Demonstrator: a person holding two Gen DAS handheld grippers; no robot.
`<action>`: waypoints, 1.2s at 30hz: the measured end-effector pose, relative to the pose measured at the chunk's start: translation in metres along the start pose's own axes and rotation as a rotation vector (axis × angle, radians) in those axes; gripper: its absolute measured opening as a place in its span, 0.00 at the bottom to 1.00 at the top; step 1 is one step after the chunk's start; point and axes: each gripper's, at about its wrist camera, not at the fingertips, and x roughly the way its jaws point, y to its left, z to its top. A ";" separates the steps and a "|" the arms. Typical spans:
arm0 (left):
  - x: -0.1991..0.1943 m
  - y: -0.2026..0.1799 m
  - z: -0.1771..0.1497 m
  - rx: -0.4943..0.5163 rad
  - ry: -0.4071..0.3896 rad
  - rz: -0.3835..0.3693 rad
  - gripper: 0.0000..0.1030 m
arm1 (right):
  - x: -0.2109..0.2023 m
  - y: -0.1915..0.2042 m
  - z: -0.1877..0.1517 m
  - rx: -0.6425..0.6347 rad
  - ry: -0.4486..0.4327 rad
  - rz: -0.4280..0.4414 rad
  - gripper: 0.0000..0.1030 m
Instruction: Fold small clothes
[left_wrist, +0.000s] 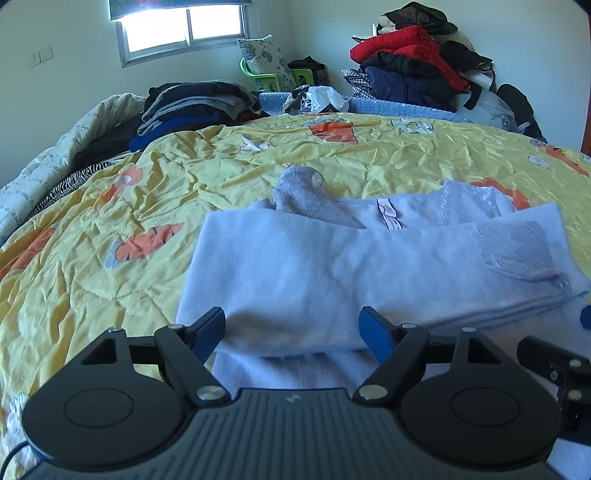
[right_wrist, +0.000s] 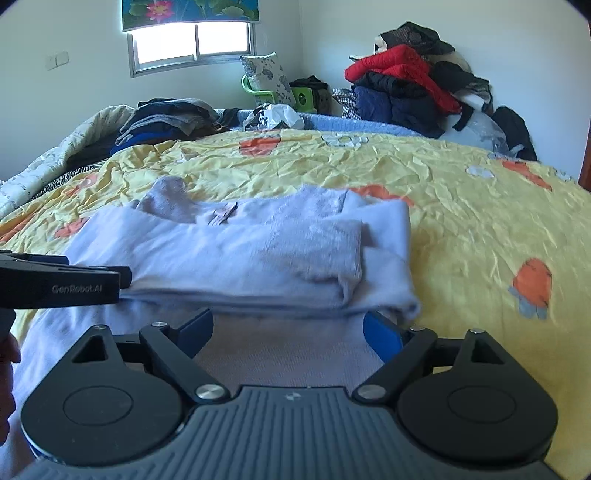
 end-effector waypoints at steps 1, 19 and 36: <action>-0.001 0.000 -0.003 0.002 -0.002 -0.003 0.79 | -0.002 0.000 -0.003 0.010 0.005 0.001 0.89; 0.005 0.009 -0.026 -0.039 -0.001 -0.025 0.96 | 0.001 0.006 -0.023 0.003 0.023 -0.028 0.99; -0.018 0.025 -0.046 -0.075 0.020 -0.050 0.97 | -0.020 0.003 -0.039 0.012 0.040 -0.061 1.00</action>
